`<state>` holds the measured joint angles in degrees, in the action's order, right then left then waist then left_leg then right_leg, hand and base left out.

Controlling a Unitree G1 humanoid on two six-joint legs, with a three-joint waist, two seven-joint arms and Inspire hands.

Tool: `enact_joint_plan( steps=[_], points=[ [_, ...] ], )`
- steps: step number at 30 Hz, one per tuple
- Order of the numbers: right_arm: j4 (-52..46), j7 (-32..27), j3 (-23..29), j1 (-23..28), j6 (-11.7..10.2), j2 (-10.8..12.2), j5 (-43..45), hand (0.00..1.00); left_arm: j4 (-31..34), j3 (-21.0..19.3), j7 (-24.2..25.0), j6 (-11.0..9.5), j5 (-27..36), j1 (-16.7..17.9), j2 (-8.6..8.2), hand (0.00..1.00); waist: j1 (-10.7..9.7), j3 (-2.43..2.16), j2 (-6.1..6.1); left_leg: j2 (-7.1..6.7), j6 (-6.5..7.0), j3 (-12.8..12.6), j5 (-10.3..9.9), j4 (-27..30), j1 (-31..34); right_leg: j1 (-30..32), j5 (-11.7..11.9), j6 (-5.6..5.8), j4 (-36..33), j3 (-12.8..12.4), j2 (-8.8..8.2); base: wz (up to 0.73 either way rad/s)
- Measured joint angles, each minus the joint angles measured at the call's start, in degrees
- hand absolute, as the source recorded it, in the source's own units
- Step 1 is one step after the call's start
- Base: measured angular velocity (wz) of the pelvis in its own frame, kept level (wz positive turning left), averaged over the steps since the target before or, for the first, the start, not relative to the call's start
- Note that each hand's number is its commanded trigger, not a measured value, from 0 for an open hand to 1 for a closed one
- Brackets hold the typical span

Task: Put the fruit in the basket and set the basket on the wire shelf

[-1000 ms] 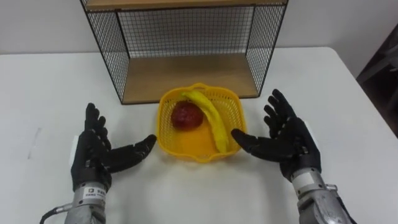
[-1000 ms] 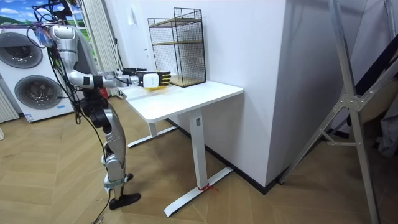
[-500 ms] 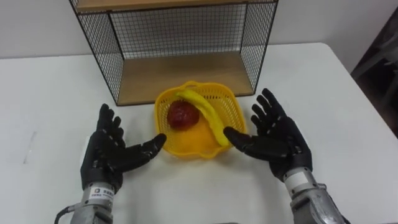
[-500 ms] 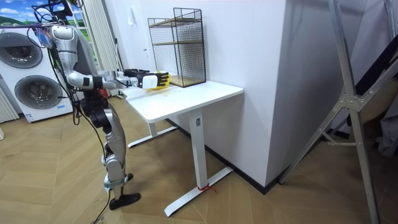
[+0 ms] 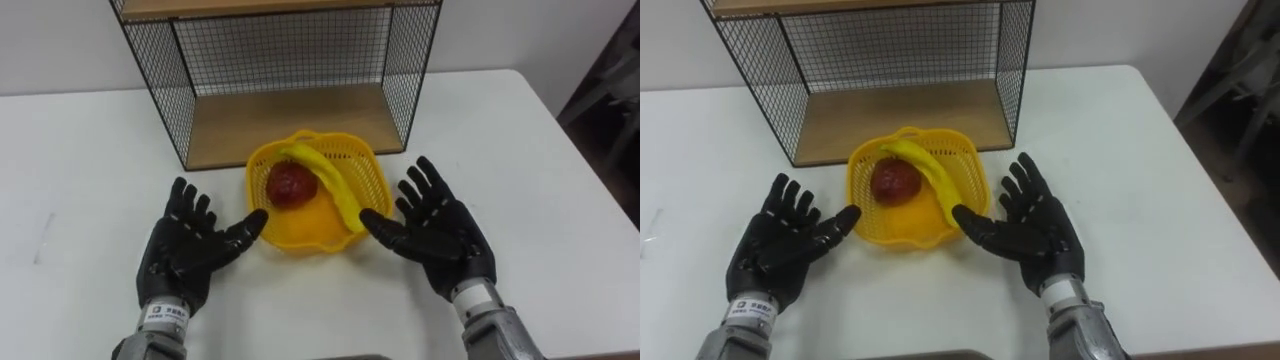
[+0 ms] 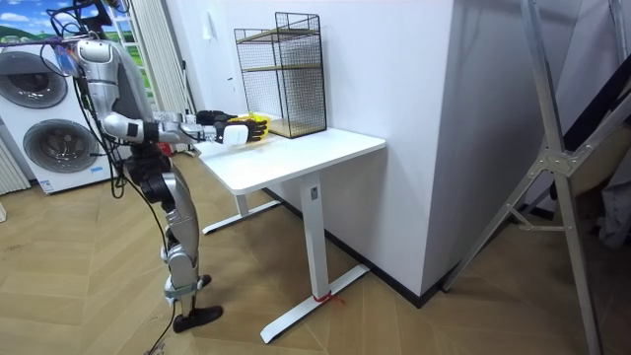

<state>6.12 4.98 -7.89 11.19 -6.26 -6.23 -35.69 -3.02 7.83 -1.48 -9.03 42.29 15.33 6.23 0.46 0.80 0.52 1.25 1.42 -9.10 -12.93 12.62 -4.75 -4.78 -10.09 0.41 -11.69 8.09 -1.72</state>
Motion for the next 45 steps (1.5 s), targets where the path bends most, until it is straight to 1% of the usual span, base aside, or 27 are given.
enact_joint_plan(
  steps=[5,9,12,14,17,21,23,25,29,32,37,40,45],
  points=[
    [0.0,0.0,0.0,0.0,0.0,0.0,0.0,0.0,0.0,0.0,0.0,0.0,-0.1,-0.2,0.0,0.0,-0.1,-0.1,-0.03,0.01,0.0,0.0,0.0,0.1,0.0,-0.1,0.0,-0.03,0.0,0.0,0.04,0.0],
    [0.2,0.0,-0.1,0.0,0.0,0.0,0.3,0.0,0.0,0.2,0.3,0.0,-0.1,-0.2,-0.19,0.0,-0.2,-0.05,0.12,0.07,0.0,0.0,0.0,0.1,0.0,-0.1,0.0,-0.03,-0.1,0.1,-0.01,0.0],
    [0.3,0.1,-1.1,0.0,0.0,-0.2,1.1,0.0,0.0,0.5,0.5,0.0,-0.3,-0.6,-0.25,0.0,-0.2,-0.03,0.1,0.05,0.0,0.0,0.0,0.0,0.0,-0.1,0.0,-0.03,-0.2,0.1,0.01,0.0],
    [0.6,0.3,-2.2,-0.5,0.0,-0.3,4.7,0.0,0.0,1.6,0.5,0.0,-1.2,-1.5,-0.26,0.0,-0.2,0.17,0.09,0.05,0.0,0.0,0.0,0.1,0.2,0.1,0.0,-0.03,-0.6,0.0,-0.01,0.0],
    [0.6,1.6,-3.0,-0.8,0.0,-0.1,8.8,0.0,0.0,3.7,0.6,0.0,-2.0,-1.9,-0.33,0.0,-0.2,0.29,-0.01,-0.14,0.01,-0.1,0.0,0.0,0.2,0.2,0.0,-0.02,-0.8,-0.1,-0.01,0.0],
    [2.1,2.0,-4.7,-2.7,-0.2,-0.1,10.1,0.0,0.0,6.0,0.7,0.0,-2.0,-2.4,-0.16,0.0,-0.2,0.35,-0.14,-0.14,0.01,0.0,0.0,0.4,0.3,0.6,0.0,-0.03,-0.9,-0.2,0.01,0.0],
    [4.2,1.9,-5.6,-4.7,-0.4,-0.1,11.5,0.0,-0.7,7.3,1.3,0.0,-2.3,-3.5,0.01,0.0,-0.2,0.44,-0.28,-0.14,0.01,0.0,0.0,0.5,0.5,0.7,0.0,-0.03,-0.9,-0.1,0.01,0.0],
    [4.5,1.5,-6.0,-5.3,-0.5,-0.1,11.6,0.0,-1.1,8.0,1.3,-0.1,-4.0,-4.0,0.03,0.0,-0.4,0.47,-0.32,-0.13,0.01,0.1,0.0,0.5,0.5,0.7,0.0,-0.03,-0.9,0.0,0.01,0.0],
    [4.8,1.1,-6.0,-5.8,-0.5,0.0,11.6,0.0,-1.6,8.2,1.7,0.0,-5.9,-4.6,0.13,0.0,-0.3,0.58,-0.6,-0.16,0.01,0.1,0.0,0.5,0.6,0.8,0.0,-0.03,-0.8,0.1,0.01,0.0],
    [4.9,1.1,-6.0,-6.3,-0.5,-0.1,12.4,0.0,-1.6,8.1,1.9,0.0,-9.5,-4.6,0.18,0.0,-0.3,0.66,-0.87,-0.19,0.01,0.1,0.0,0.5,0.9,0.9,0.0,-0.03,-0.8,0.0,-0.01,0.0],
    [6.5,1.1,-6.1,-7.5,-0.5,-0.1,13.6,0.0,-2.4,8.1,1.8,0.1,-13.7,-4.6,0.07,0.0,-0.2,0.48,-1.41,-0.12,0.01,0.1,0.0,0.5,0.9,0.8,0.0,-0.03,-0.8,-0.1,0.04,0.0],
    [6.7,1.1,-6.1,-7.6,-0.4,-0.2,13.8,0.0,-2.5,8.1,1.8,0.3,-15.0,-4.6,0.06,0.0,-0.1,0.4,-1.57,-0.1,0.01,0.1,0.0,0.5,0.9,0.8,0.0,-0.03,-0.8,-0.1,0.04,0.0],
    [6.8,1.0,-6.1,-7.6,-0.2,-0.2,13.8,0.0,-3.0,8.1,1.8,0.4,-15.5,-4.6,0.05,0.0,-0.1,0.47,-1.46,-0.12,0.01,0.1,0.0,0.1,0.3,0.2,0.0,-0.04,-0.8,0.0,0.07,0.0]
  ],
)
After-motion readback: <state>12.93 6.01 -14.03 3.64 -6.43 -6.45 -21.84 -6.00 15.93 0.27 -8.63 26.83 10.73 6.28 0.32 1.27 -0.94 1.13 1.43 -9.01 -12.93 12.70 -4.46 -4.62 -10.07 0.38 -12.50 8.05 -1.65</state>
